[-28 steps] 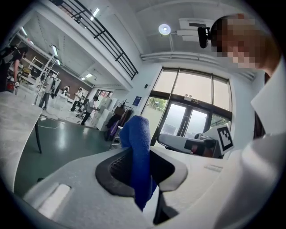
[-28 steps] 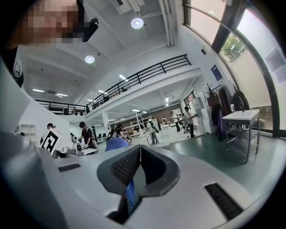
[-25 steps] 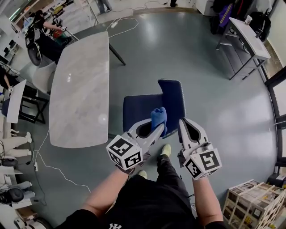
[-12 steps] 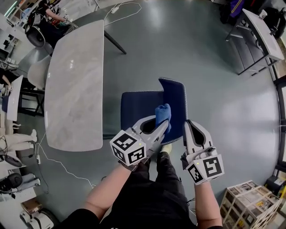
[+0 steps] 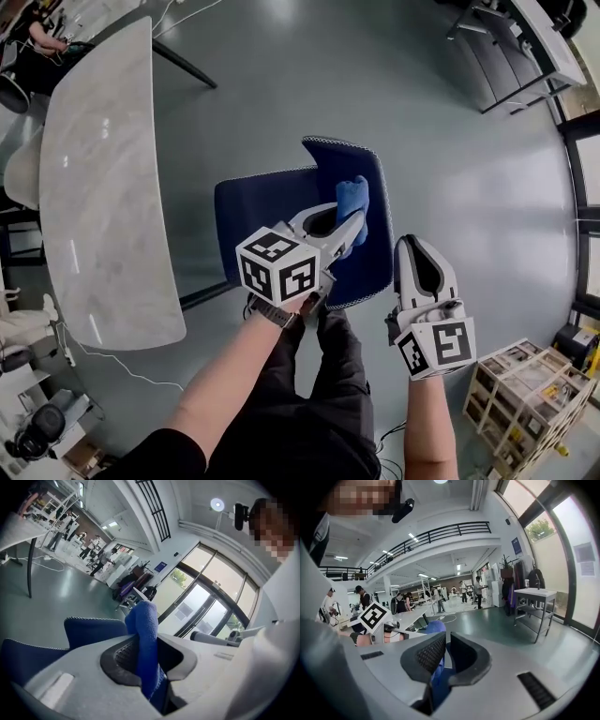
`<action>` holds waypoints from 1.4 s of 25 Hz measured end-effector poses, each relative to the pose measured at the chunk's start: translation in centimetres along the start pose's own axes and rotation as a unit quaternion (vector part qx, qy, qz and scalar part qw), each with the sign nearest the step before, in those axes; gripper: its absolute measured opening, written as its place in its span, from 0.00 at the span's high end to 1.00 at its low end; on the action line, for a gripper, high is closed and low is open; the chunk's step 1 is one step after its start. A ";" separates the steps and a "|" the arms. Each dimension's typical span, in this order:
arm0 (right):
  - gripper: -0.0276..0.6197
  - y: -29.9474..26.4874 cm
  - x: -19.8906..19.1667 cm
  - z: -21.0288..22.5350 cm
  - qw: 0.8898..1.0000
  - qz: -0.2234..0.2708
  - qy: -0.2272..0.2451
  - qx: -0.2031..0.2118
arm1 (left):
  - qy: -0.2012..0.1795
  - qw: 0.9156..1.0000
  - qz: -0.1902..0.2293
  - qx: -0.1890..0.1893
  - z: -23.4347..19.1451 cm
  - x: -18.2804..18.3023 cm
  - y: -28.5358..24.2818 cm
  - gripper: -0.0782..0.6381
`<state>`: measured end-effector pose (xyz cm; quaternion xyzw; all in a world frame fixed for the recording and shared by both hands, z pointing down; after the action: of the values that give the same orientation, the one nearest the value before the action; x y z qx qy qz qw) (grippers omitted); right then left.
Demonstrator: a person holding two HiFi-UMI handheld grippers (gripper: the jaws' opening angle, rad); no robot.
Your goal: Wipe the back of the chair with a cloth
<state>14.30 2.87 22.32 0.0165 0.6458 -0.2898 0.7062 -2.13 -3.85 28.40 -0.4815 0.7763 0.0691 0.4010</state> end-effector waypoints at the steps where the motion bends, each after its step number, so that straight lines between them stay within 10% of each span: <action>1: 0.91 -0.3 -0.3 0.0 1.000 -0.002 -0.001 -0.005 | 0.002 1.000 -0.006 -0.001 -0.5 0.2 -0.6 0.78; 35: 0.91 -7.1 -2.9 5.3 0.995 0.076 -0.024 0.064 | -0.030 0.999 0.002 0.043 -10.5 -3.5 -8.7 0.78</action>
<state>16.05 -4.02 28.38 0.1037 0.6059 -0.2761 0.7389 -0.28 -11.23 40.26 -0.4601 0.7668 0.0506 0.4447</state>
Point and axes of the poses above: the fingertips, and each gripper's own axes: y backward along the fingers, z to its right, x out of its top, the point moved 8 cm from there along y, backward along the fingers, and after that the axes turned 1 degree about y, right-handed, at the moved point
